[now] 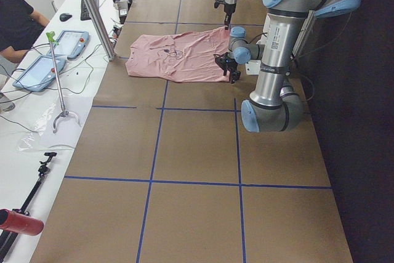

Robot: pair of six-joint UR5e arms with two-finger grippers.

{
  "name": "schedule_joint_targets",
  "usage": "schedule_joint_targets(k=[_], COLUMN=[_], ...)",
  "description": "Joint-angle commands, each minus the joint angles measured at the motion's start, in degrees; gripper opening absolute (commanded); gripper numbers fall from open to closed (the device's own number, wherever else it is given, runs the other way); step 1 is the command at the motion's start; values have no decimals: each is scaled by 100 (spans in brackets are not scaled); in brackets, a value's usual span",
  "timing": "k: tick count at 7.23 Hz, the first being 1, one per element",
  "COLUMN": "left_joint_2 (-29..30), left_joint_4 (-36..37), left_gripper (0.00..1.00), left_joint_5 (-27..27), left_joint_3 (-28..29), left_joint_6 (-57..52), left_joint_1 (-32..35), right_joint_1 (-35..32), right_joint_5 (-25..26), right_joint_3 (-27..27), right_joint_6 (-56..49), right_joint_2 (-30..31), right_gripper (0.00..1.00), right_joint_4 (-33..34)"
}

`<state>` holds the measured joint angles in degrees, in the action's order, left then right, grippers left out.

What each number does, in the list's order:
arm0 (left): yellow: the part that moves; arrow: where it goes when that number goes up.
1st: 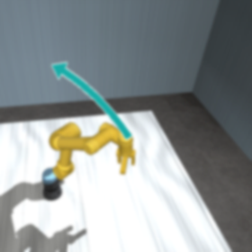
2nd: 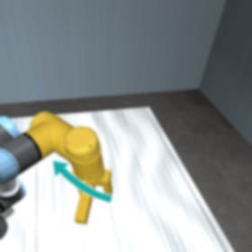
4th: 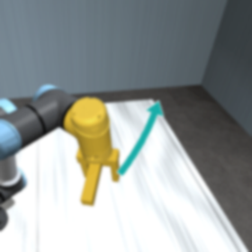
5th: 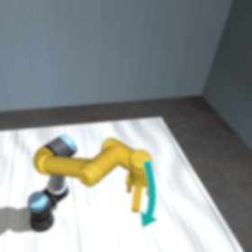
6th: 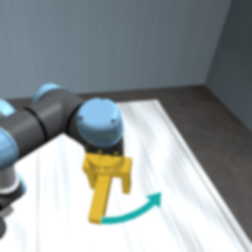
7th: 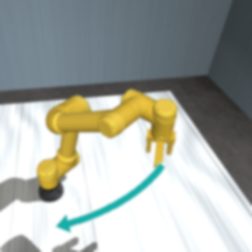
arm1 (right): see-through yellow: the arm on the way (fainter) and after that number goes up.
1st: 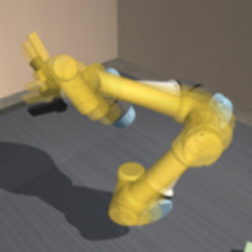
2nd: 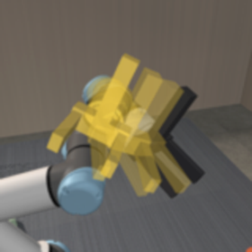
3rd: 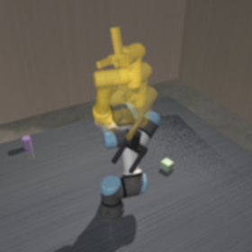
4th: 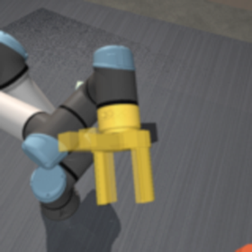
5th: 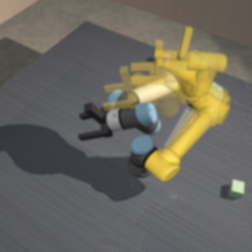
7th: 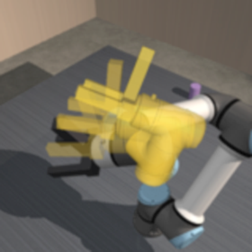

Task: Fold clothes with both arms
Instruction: 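Grasp both hem corners with the left and right grippers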

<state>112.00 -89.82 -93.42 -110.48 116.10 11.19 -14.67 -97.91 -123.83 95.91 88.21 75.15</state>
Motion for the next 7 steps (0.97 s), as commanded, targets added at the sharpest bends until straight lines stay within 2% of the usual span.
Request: schedule_joint_targets(k=[1,2,5,7], left_joint_2=[6,6,24,-55], left_joint_4=[0,0,0,200], left_gripper=[23,0,0,0], left_joint_5=[-1,-1,-10,-45], left_joint_3=[0,0,-104,-621], left_joint_6=[9,-8,-26,-113], left_joint_1=[-3,-3,41,41], right_joint_1=[0,0,-9,-289], right_joint_5=[0,0,-9,-542], right_joint_3=[-9,0,-9,-96], right_joint_6=[-2,6,-2,-20], right_joint_2=[12,12,21,100], right_gripper=[0,0,0,0], right_joint_4=[0,0,0,-9])
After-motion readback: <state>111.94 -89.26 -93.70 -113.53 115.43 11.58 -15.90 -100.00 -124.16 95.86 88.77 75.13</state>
